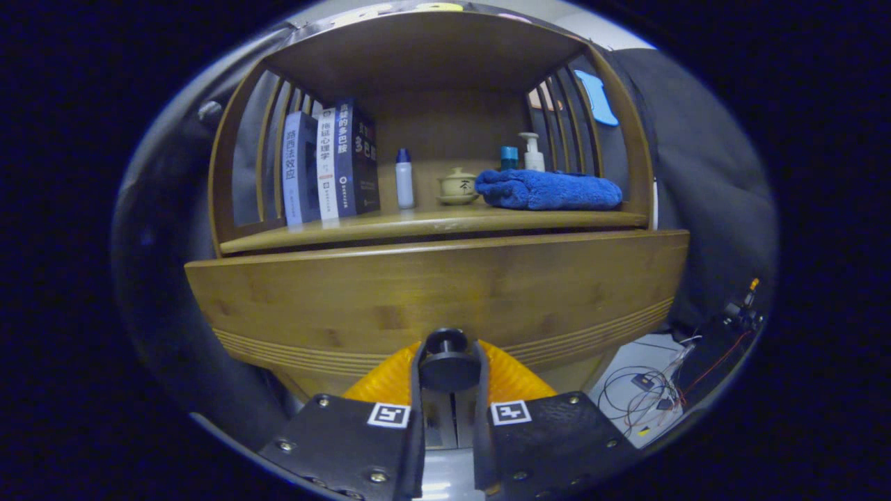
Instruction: Pull open the drawer, take out the items inside it, and place them on the countertop above the cabinet.
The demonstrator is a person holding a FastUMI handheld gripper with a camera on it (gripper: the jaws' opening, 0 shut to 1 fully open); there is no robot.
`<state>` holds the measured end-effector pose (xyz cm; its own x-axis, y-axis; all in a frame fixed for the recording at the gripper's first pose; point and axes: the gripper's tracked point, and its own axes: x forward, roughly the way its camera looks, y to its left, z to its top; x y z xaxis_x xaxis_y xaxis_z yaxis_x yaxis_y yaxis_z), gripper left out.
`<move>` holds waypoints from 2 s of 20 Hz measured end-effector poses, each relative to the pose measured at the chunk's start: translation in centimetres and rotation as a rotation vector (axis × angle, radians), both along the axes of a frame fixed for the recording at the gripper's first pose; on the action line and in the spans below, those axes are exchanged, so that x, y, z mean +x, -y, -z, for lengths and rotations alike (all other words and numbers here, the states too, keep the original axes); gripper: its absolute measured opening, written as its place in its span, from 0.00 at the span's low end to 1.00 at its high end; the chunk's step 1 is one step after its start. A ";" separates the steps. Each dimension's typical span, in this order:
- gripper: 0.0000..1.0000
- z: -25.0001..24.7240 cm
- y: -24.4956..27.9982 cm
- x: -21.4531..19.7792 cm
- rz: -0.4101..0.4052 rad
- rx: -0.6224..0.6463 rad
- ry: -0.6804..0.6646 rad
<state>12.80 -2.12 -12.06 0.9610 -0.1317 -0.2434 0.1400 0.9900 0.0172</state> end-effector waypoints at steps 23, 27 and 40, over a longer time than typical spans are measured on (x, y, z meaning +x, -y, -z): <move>0.28 1.2 -0.3 -10.5 0.009 -0.027 -0.010; 0.49 -0.5 -1.2 -11.7 -0.005 -0.043 -0.003; 1.00 -9.6 -3.0 -13.7 0.023 -0.058 0.004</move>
<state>-0.91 0.90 -2.50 0.9586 -0.1671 -0.2306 0.1624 0.9859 -0.0396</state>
